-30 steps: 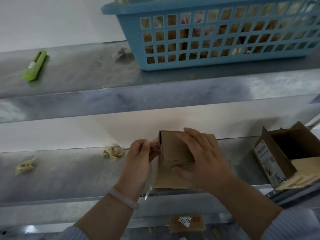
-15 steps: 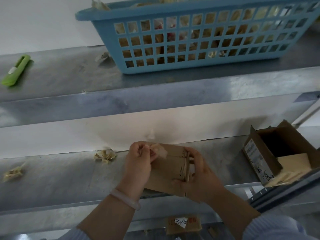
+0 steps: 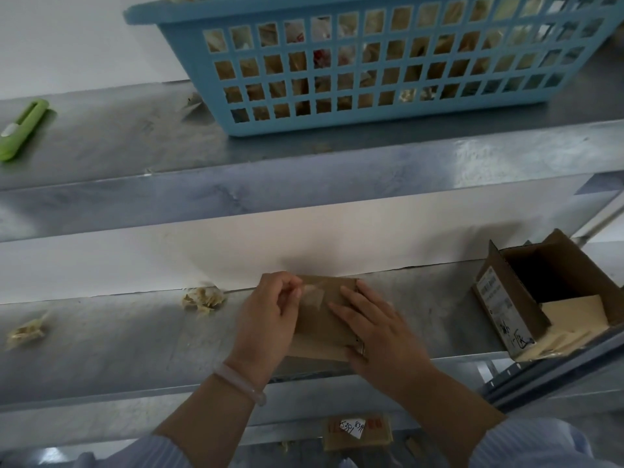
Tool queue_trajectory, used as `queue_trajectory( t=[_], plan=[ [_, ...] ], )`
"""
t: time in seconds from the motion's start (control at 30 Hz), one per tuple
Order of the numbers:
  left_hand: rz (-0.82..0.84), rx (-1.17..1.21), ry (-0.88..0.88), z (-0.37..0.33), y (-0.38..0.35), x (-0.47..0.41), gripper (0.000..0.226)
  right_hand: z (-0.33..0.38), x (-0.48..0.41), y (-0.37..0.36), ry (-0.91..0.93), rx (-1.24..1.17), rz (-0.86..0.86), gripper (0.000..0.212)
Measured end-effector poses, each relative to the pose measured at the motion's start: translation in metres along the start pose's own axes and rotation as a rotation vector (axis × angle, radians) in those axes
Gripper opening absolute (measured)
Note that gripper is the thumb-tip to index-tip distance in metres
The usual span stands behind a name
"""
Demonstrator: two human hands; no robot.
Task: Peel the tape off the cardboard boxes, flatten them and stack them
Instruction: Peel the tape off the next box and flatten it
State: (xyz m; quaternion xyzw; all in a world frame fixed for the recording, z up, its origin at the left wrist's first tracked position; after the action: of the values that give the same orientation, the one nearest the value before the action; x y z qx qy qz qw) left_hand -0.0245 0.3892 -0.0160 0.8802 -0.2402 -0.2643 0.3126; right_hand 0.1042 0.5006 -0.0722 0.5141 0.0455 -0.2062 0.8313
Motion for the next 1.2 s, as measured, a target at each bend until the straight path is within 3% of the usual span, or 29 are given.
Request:
queue_trajectory(
  t=[0.2, 0.33, 0.47, 0.53, 0.67, 0.77, 1.03, 1.2],
  plan=[
    [0.093, -0.245, -0.229, -0.019, -0.019, -0.004, 0.019, -0.006, -0.004, -0.001, -0.001, -0.037, -0.014, 0.065],
    [0.138, -0.376, -0.277, -0.017, -0.026, -0.007, 0.014, -0.006, -0.005, -0.001, -0.001, -0.031, -0.034, 0.064],
    [0.255, -0.201, -0.022, 0.002, -0.027, -0.018, 0.026, -0.008, -0.004, -0.003, -0.011, -0.028, -0.025, 0.067],
    [0.265, -0.266, -0.044, 0.001, -0.030, -0.020, 0.014, -0.007, -0.004, -0.003, -0.015, -0.030, -0.034, 0.067],
    [0.293, -0.287, 0.021, 0.006, -0.037, -0.018, 0.039, -0.005, -0.004, 0.000, 0.000, -0.037, -0.061, 0.066],
    [0.334, -0.256, 0.019, 0.004, -0.036, -0.019, 0.026, -0.004, -0.004, 0.000, 0.015, -0.021, -0.056, 0.069],
    [0.057, -0.553, -0.226, 0.005, 0.026, -0.030, 0.014, -0.007, -0.004, 0.000, 0.002, 0.026, -0.058, 0.065],
    [0.168, -0.606, -0.561, -0.017, -0.004, -0.005, 0.019, -0.005, -0.003, -0.001, 0.000, 0.020, -0.060, 0.070]
  ],
)
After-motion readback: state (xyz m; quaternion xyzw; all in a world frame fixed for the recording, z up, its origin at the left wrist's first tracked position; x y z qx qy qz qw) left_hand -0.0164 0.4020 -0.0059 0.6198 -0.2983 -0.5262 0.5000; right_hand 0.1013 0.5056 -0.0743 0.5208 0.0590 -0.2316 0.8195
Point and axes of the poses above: each hand's wrist, its own x-axis away from the middle knuckle, its own y-axis out of the back of the hand, z = x × y, the point moved 10 cm from there along -x, towards the middle knuckle, and after that the axes turned 6 degrees about -x, right-handed, at the moved point
